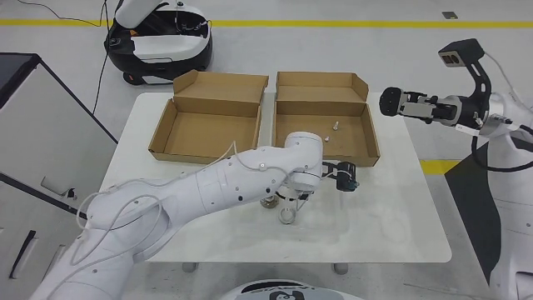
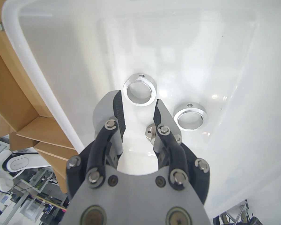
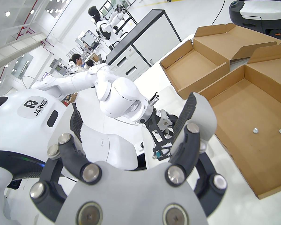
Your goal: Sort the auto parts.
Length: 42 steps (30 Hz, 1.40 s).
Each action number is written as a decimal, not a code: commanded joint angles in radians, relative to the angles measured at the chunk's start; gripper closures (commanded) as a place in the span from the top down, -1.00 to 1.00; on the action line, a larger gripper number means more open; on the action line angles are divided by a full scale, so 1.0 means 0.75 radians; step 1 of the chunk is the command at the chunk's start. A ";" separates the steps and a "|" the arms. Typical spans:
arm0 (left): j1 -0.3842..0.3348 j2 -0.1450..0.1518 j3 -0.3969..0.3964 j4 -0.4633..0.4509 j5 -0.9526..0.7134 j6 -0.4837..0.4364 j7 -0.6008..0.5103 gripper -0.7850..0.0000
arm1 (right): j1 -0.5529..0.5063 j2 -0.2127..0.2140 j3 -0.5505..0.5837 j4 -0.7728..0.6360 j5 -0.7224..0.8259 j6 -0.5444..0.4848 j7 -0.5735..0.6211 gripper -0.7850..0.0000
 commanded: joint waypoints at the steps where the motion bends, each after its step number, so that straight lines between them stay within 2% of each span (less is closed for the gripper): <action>1: 0.006 -0.007 0.002 0.017 0.014 0.003 0.007 -0.18 | 0.000 0.000 0.000 0.000 0.000 0.000 0.000 1.00; 13: 0.054 -0.047 0.008 0.090 0.106 -0.016 0.008 -0.25 | 0.000 0.000 0.000 0.000 0.000 0.000 0.000 1.00; 27: 0.078 -0.071 0.008 0.113 0.161 -0.002 -0.005 -0.33 | 0.000 0.000 0.000 0.000 0.000 0.000 0.000 1.00; 42: 0.091 -0.087 0.008 0.137 0.159 -0.008 0.001 -0.20 | 0.000 0.000 0.000 0.000 0.000 0.000 0.000 1.00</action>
